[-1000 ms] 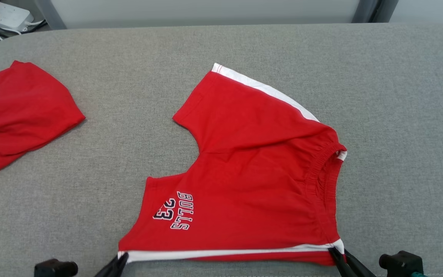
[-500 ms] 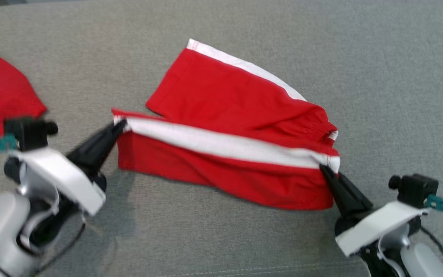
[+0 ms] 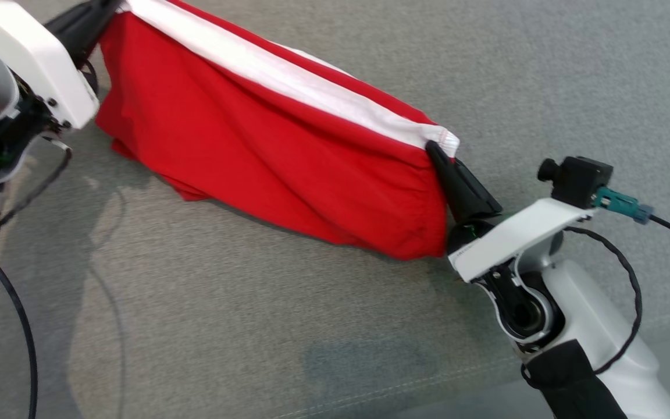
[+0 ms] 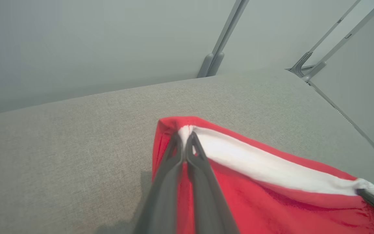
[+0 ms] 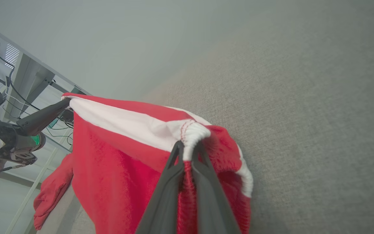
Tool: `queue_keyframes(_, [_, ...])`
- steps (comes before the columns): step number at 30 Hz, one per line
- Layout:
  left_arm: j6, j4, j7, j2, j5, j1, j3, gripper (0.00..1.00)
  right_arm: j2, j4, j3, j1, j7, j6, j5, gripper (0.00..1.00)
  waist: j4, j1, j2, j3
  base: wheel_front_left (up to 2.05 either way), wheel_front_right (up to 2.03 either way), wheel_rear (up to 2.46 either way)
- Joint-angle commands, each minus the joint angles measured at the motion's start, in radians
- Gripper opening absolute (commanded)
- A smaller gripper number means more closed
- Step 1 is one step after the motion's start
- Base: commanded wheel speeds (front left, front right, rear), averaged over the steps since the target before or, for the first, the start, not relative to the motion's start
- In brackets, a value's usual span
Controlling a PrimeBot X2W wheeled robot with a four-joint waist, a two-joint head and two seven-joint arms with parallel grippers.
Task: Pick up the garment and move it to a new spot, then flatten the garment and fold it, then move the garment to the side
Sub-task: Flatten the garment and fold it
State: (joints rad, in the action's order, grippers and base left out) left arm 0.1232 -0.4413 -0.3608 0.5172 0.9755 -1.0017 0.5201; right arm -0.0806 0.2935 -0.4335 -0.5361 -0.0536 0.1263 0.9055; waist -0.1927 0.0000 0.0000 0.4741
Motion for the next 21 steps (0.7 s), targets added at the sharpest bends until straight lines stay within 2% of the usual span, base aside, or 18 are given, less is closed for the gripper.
queue_keyframes(1, [0.004,-0.019,-0.007,0.047,-0.011,-0.055,-0.028,0.0,0.013,-0.002,-0.035,-0.022,-0.022,0.004,0.027,0.0,-0.058,0.0,0.0,0.047,0.0,0.0,0.0])
queue_keyframes(9, [0.007,-0.176,0.005,0.056,0.008,-0.126,0.013,0.0,0.022,0.09,-0.163,-0.127,-0.092,0.004,0.131,0.0,-0.107,0.0,0.0,0.085,0.0,0.0,0.0])
queue_keyframes(10, [0.007,-0.185,0.013,0.054,0.014,-0.131,0.015,0.04,0.022,0.098,-0.179,-0.136,-0.093,0.004,0.144,0.0,-0.108,0.0,0.0,0.087,0.0,0.0,0.0])
queue_keyframes(11, [0.007,-0.196,0.023,0.053,0.018,-0.137,0.017,0.43,0.02,0.103,-0.191,-0.144,-0.098,0.004,0.155,0.12,-0.107,0.0,0.0,0.089,0.0,0.0,0.0])
queue_keyframes(12, [0.007,-0.205,0.03,0.05,0.024,-0.14,0.02,0.64,0.017,0.108,-0.201,-0.151,-0.104,0.004,0.164,0.38,-0.105,0.0,0.0,0.09,0.0,0.0,0.0])
queue_keyframes(13, [0.007,-0.21,0.035,0.047,0.028,-0.142,0.025,1.0,0.012,0.111,-0.213,-0.155,-0.106,0.004,0.177,0.91,-0.101,0.0,0.0,0.089,0.0,0.0,0.0])
queue_keyframes(14, [0.007,-0.209,0.042,0.047,0.03,-0.144,0.033,1.0,0.006,0.113,-0.223,-0.159,-0.11,0.004,0.187,1.0,-0.098,0.0,0.0,0.089,0.0,0.0,0.0])
queue_keyframes(21, [0.007,-0.173,0.117,0.07,0.021,-0.139,0.084,1.0,-0.05,0.124,-0.263,-0.157,-0.153,0.004,0.195,1.0,-0.068,0.0,0.0,0.072,0.0,0.0,0.0])
